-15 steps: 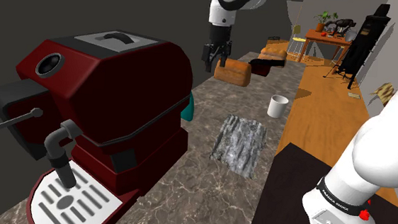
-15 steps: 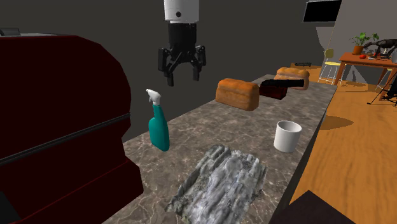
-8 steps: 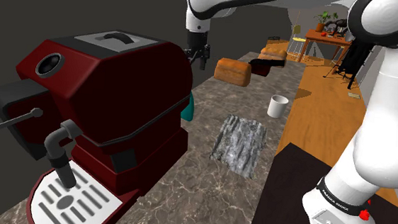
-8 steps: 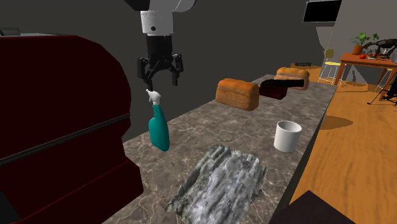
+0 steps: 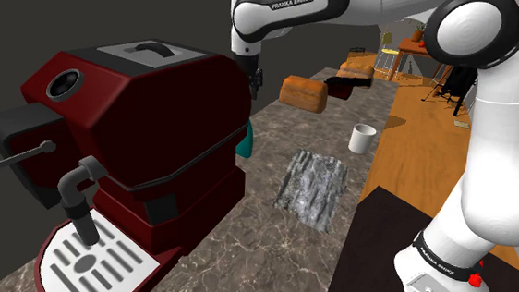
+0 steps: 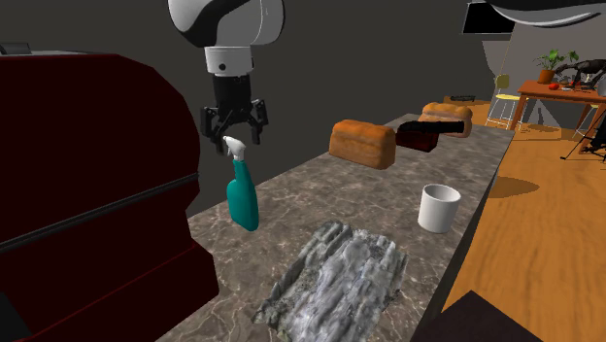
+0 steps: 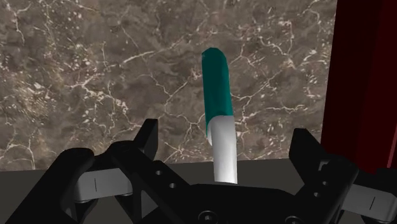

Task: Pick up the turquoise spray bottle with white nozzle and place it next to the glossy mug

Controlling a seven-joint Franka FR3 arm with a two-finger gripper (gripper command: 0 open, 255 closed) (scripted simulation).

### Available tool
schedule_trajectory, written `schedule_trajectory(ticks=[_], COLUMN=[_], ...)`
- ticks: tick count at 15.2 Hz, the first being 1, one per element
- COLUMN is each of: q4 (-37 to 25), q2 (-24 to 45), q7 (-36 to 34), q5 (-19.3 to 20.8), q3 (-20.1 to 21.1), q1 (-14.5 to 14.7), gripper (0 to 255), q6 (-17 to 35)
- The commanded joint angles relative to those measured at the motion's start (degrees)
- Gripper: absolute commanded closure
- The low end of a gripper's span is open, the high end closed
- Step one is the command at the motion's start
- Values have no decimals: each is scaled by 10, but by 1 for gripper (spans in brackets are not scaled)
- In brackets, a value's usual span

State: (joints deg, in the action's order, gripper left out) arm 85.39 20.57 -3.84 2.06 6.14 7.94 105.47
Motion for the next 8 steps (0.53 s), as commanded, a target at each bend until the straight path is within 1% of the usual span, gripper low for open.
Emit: schedule_trajectory(ticks=[1, 8], q4=[10, 14], q2=[3, 4], q7=[0, 0], q5=[0, 0], q3=[0, 0], q1=[0, 0], gripper=[0, 0], q6=[14, 18])
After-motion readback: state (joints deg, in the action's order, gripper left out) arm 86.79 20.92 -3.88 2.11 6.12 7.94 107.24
